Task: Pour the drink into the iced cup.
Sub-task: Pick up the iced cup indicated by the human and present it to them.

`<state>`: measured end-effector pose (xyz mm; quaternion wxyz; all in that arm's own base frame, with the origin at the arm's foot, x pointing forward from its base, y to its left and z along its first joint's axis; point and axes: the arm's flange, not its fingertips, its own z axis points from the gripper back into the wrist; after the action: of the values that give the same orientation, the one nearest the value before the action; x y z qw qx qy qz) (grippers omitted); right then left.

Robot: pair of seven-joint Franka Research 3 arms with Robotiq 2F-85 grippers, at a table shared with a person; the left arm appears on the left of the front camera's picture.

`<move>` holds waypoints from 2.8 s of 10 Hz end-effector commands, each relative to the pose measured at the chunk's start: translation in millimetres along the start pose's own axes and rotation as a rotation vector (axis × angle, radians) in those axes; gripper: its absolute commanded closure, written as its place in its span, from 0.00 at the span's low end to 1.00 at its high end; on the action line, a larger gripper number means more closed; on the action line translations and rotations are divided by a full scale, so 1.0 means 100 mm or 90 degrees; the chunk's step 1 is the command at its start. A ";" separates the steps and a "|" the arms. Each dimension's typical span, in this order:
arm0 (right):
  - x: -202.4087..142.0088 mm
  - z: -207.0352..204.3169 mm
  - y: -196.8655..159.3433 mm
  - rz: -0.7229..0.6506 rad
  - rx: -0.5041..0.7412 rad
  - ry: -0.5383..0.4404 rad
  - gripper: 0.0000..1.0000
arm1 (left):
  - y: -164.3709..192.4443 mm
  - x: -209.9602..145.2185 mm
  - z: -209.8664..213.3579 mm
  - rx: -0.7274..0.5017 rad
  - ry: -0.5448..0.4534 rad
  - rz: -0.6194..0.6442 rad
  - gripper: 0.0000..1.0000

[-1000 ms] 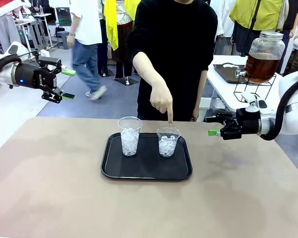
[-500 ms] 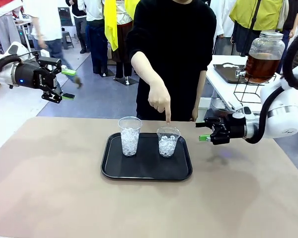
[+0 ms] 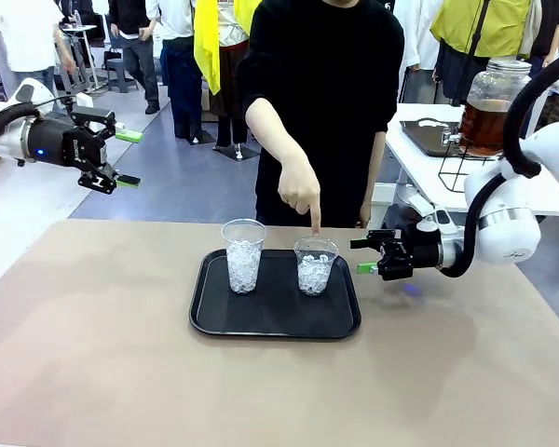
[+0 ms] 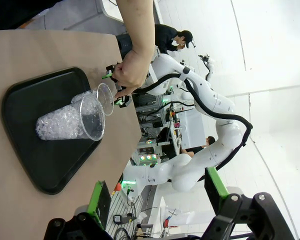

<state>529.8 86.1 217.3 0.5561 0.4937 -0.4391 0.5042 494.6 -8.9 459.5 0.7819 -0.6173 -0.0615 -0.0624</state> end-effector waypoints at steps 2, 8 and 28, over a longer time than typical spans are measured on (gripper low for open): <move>-0.05 -0.21 0.01 0.002 -0.008 -0.032 0.00 | -0.01 -0.02 0.01 -0.002 0.000 -0.001 0.00; -0.13 -0.46 0.09 0.014 0.014 -0.045 0.00 | -0.01 -0.02 0.01 -0.002 0.000 -0.001 0.00; -0.26 -1.08 -0.06 0.010 0.001 -0.053 0.19 | -0.01 -0.02 0.01 -0.002 0.000 -0.001 0.00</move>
<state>527.6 182.4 177.1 0.5328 0.5151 -0.4633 0.4859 494.6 -8.8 459.5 0.7819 -0.6173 -0.0616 -0.0623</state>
